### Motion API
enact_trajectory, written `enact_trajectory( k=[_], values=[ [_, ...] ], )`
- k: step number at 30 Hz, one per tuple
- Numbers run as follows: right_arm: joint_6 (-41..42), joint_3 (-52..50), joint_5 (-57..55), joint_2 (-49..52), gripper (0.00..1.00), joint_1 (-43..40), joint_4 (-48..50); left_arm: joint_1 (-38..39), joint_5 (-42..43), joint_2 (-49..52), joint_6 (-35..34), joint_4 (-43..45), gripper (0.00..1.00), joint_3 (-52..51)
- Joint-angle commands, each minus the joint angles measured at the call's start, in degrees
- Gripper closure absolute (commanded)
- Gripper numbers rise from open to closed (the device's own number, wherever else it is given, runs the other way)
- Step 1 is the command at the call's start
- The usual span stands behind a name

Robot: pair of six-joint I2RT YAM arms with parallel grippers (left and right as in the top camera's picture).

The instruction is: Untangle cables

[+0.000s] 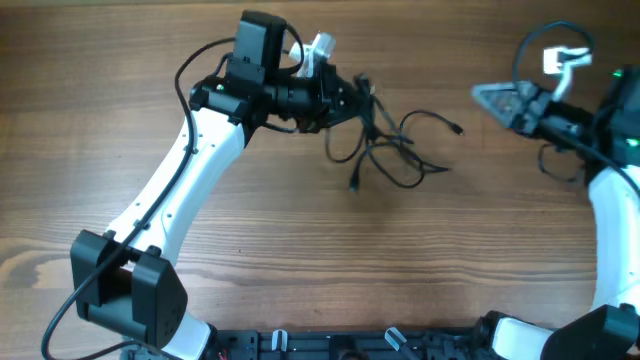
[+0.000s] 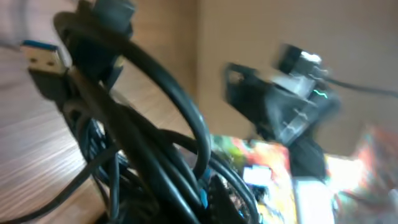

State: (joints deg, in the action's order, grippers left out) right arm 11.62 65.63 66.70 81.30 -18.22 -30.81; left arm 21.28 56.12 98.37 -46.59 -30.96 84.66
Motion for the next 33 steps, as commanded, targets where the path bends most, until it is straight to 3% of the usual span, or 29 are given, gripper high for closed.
enact_trajectory(
  k=[1, 4, 7, 16, 20, 22, 25, 33],
  values=[
    [-2.49, 0.68, -1.99, -0.42, 0.24, 7.89, -0.46, -0.44, -10.82, -0.11, 4.0, -3.5, 0.96, 0.42],
    [-2.51, 0.68, -10.01, -0.42, 0.24, 15.45, -1.03, -0.44, -11.56, -0.11, 4.44, -4.2, 0.96, 0.42],
    [-3.02, 0.68, -10.82, -0.42, 0.24, 21.16, 0.63, -0.44, -13.2, -0.11, 4.44, -6.19, 0.96, 0.42],
    [-5.68, 0.46, -27.74, 0.37, 0.29, 30.91, 0.92, -0.39, -7.69, -0.11, 4.17, -6.16, 0.96, 0.42],
    [-5.95, 0.46, -28.39, 2.34, 0.45, 31.82, 1.79, -0.39, -7.5, -0.11, 4.17, -6.19, 0.96, 0.42],
    [-5.6, 0.46, -28.39, 2.95, 0.63, 31.78, 3.04, -0.39, -7.52, -0.11, 4.17, -6.16, 0.96, 0.42],
    [-5.44, 0.48, -28.37, 2.56, 0.75, 31.65, 4.63, -0.39, -7.52, -0.11, 4.17, -6.16, 0.96, 0.42],
    [2.99, 0.74, -27.61, -4.2, 0.92, 20.28, 4.37, -0.39, -7.54, -0.11, 4.17, -6.16, 0.96, 0.42]
  ],
)
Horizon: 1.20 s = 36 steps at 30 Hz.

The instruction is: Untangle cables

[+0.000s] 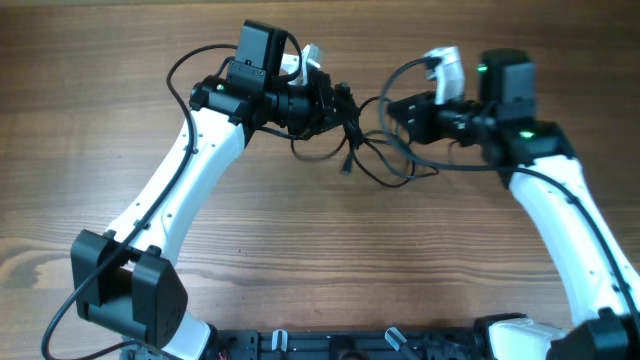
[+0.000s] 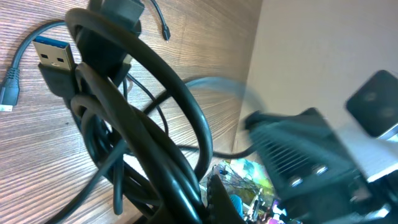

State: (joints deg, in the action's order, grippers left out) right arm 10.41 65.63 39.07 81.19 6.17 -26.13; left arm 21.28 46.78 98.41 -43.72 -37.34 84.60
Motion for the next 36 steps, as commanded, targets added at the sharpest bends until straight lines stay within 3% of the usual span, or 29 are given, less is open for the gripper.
enact_trajectory(
  k=[1, 8, 16, 29, 31, 36],
  values=[
    [5.35, 0.74, 0.83, -5.25, 0.94, -6.64, -0.55, -0.39, 1.79, -0.15, 1.33, 0.22, 0.96, 0.48],
    [13.88, 0.72, 2.73, -7.87, 0.96, -23.47, -3.87, -0.39, 1.79, -0.15, 1.31, 0.22, 0.96, 0.48],
    [18.27, 0.68, 2.49, -7.04, 0.96, -39.28, -4.9, -0.39, 1.79, -0.15, 1.31, 0.22, 0.96, 0.48],
    [19.69, 0.68, -12.09, 4.04, 0.95, -41.94, -5.92, -0.39, 1.62, -0.15, 1.33, 0.22, 0.96, 0.48],
    [18.71, 0.68, -11.52, 5.97, 0.96, -41.92, -6.16, -0.39, -1.33, -0.15, 1.6, 0.13, 0.96, 0.48],
    [16.28, 0.68, -8.57, 7.34, 0.95, -41.75, -6.54, -0.39, -29.24, -0.15, 1.55, -6.82, 0.96, 0.48]
  ],
)
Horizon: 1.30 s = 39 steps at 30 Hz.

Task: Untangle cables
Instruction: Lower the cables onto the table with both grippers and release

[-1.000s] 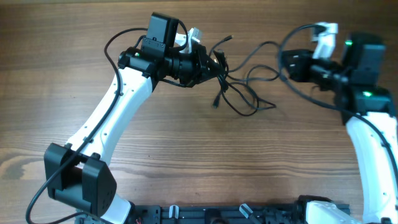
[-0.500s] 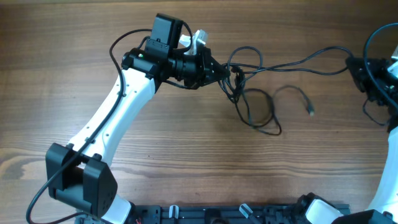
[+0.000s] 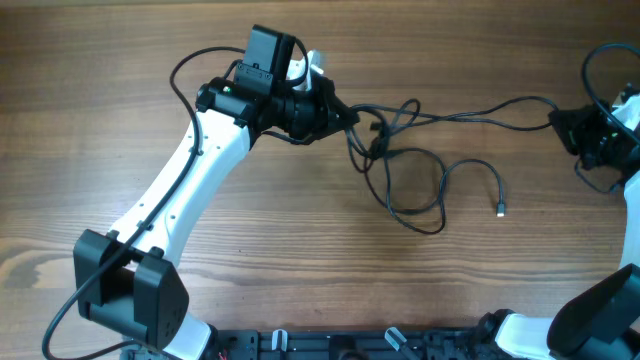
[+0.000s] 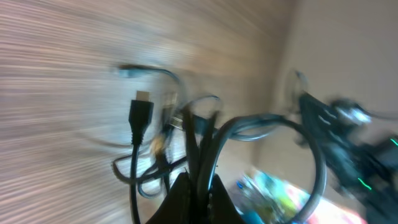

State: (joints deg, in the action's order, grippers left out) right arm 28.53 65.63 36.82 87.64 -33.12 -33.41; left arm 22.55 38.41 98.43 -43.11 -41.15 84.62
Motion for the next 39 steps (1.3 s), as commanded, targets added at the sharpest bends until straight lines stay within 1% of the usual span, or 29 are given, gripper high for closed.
enact_trajectory(
  k=[1, 5, 8, 12, 13, 14, 16, 17, 18, 19, 20, 22, 24, 25, 26, 28, 30, 32, 36, 37, 39],
  values=[
    [-2.34, 0.68, -5.86, 0.87, 0.95, -2.08, 0.5, -1.66, -24.3, -0.17, 0.96, -4.35, 0.96, 0.46],
    [-4.0, 0.68, -4.52, 0.9, 0.95, 1.05, 0.11, -1.68, -34.12, -0.17, 0.96, -8.0, 0.96, 0.46],
    [-5.09, 0.68, -4.15, 0.87, 0.96, 6.47, 0.13, -1.7, -39.47, -0.17, 1.18, -10.12, 0.95, 0.46],
    [-6.67, 0.68, -4.15, 0.87, 0.95, 14.71, 0.55, -1.95, -41.05, -0.2, 7.72, -10.05, 0.96, 0.48],
    [-7.85, 0.7, -4.11, 0.87, 0.94, 17.14, 1.22, -2.1, -40.57, -0.39, 9.92, -9.88, 0.96, 0.52],
    [-8.83, 0.7, -3.8, 0.87, 0.94, 19.3, 1.55, -2.51, -38.36, -1.05, 14.19, -9.49, 0.96, 0.85],
    [-10.6, 0.7, -3.34, 0.87, 0.92, 23.69, 2.08, -3.82, -30.53, -2.82, 22.25, -9.01, 0.96, 3.08],
    [-10.62, 0.7, -3.56, 0.87, 0.92, 26.08, 2.6, -4.81, -26.05, -4.09, 24.94, -9.05, 0.94, 4.9],
    [-10.62, 0.7, -4.2, 0.87, 0.9, 27.3, 3.02, -5.55, -22.84, -5.11, 25.99, -8.98, 0.9, 6.01],
    [-10.58, 0.76, -4.63, 0.87, 0.89, 28.17, 3.17, -6.16, -20.52, -6.01, 26.27, -8.92, 0.89, 6.69],
    [-10.58, 0.81, -4.63, 0.87, 0.88, 29.03, 3.37, -6.78, -18.53, -7.06, 26.21, -8.79, 0.85, 7.02],
    [-10.54, 0.81, -4.63, 0.87, 0.83, 30.67, 3.26, -7.45, -16.79, -8.83, 25.46, -9.38, 0.56, 7.02],
    [-10.54, 0.81, -4.96, 0.87, 0.64, 31.89, 3.3, -7.45, -16.79, -8.7, 24.68, -11.91, 0.21, 6.99],
    [-10.54, 0.81, -6.4, 0.87, 0.42, 32.44, 3.13, -7.45, -17.05, -8.39, 24.65, -13.46, 0.13, 6.86],
    [-10.49, 0.81, -8.26, 0.87, 0.32, 32.76, 2.62, -7.45, -18.05, -8.09, 24.65, -14.73, 0.07, 6.73],
    [-10.49, 0.81, -10.84, 0.87, 0.25, 32.85, 1.77, -7.39, -20.87, -7.28, 24.65, -17.29, 0.05, 6.73],
    [-10.38, 0.81, -13.38, 0.87, 0.21, 32.85, 0.5, -7.39, -24.46, -6.14, 24.65, -19.93, 0.05, 6.73],
    [-10.4, 0.81, -14.4, 0.87, 0.19, 32.85, -0.52, -7.39, -25.46, -5.6, 24.68, -20.87, 0.05, 6.69],
    [-10.56, 0.81, -14.64, 0.83, 0.18, 32.85, -2.71, -7.39, -25.44, -5.31, 24.65, -20.15, 0.11, 6.4],
    [-10.47, 0.81, -16.0, 0.81, 0.18, 32.85, -3.65, -7.26, -25.46, -4.94, 24.65, -20.0, 0.15, 6.08],
    [-10.36, 0.79, -19.08, 0.83, 0.18, 33.0, -5.57, -6.62, -25.53, -3.43, 24.68, -19.96, 0.16, 5.2]
  ],
)
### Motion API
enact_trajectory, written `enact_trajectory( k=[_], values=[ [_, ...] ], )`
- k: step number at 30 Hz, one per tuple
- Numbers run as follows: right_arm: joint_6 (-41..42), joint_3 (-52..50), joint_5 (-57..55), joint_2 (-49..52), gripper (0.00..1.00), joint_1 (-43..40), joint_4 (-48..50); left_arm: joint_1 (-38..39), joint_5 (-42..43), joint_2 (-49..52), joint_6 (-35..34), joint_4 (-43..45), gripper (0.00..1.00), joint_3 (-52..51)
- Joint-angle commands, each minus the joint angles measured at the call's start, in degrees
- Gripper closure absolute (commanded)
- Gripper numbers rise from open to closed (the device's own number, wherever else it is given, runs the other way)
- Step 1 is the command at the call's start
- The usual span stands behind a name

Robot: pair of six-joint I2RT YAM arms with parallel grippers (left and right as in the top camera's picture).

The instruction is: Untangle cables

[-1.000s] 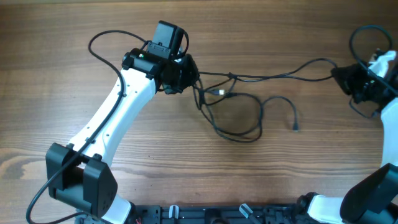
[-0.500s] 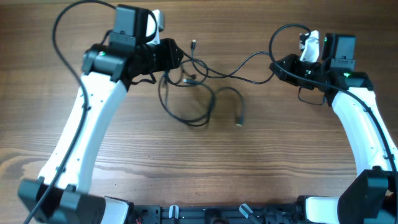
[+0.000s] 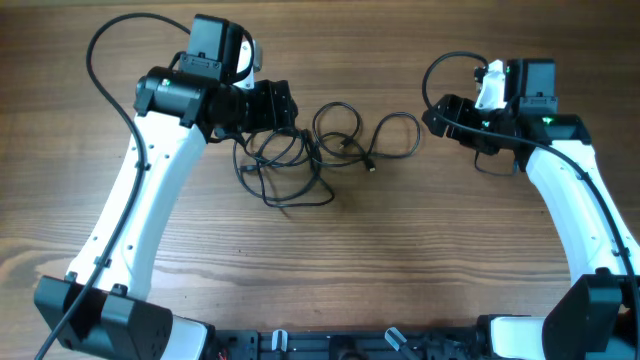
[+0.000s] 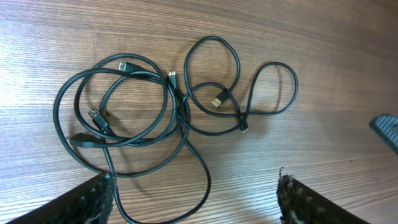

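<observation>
A tangle of black cables (image 3: 300,155) lies flat on the wooden table: wide overlapping loops (image 4: 118,112) on the left and two smaller loops (image 4: 249,87) on the right, with a USB plug (image 4: 216,100) between them. My left gripper (image 4: 196,199) hangs open above the tangle's left side, fingers (image 4: 93,199) wide apart; one low loop of cable runs under the gap. In the overhead view the left gripper (image 3: 278,105) is just up-left of the heap. My right gripper (image 3: 438,113) points at the small right loop from the right; its jaws are too dark to read.
Bare wooden tabletop (image 3: 400,260) surrounds the heap. The right gripper's tip (image 4: 387,127) shows at the right edge of the left wrist view. Each arm's own black lead arcs above it at the back of the table.
The left gripper, shut on the bundle before, is now open and further left, with the cables lying on the table. The right gripper has come from the far right edge to beside the heap.
First my left gripper held the bunched cables up while the right stayed off to the right. Then the right gripper was at the bundle. Then it was at the far right with one cable stretched out. Now the cables lie on the table in looser loops.
</observation>
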State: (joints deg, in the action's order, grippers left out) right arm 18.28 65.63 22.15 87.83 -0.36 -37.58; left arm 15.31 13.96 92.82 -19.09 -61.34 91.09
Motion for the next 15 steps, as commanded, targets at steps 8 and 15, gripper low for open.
enact_trajectory(
  k=[8, 15],
  values=[
    [-0.26, 0.63, -5.92, 0.72, 0.18, 0.55, -2.58, 2.97, -2.75, 14.49, 3.93, 4.35, 0.27, -1.36],
    [-0.13, 0.63, -8.0, 0.83, 0.18, 0.52, -2.6, 2.95, -5.95, 22.51, 5.29, 4.7, 0.43, -1.42]
  ],
)
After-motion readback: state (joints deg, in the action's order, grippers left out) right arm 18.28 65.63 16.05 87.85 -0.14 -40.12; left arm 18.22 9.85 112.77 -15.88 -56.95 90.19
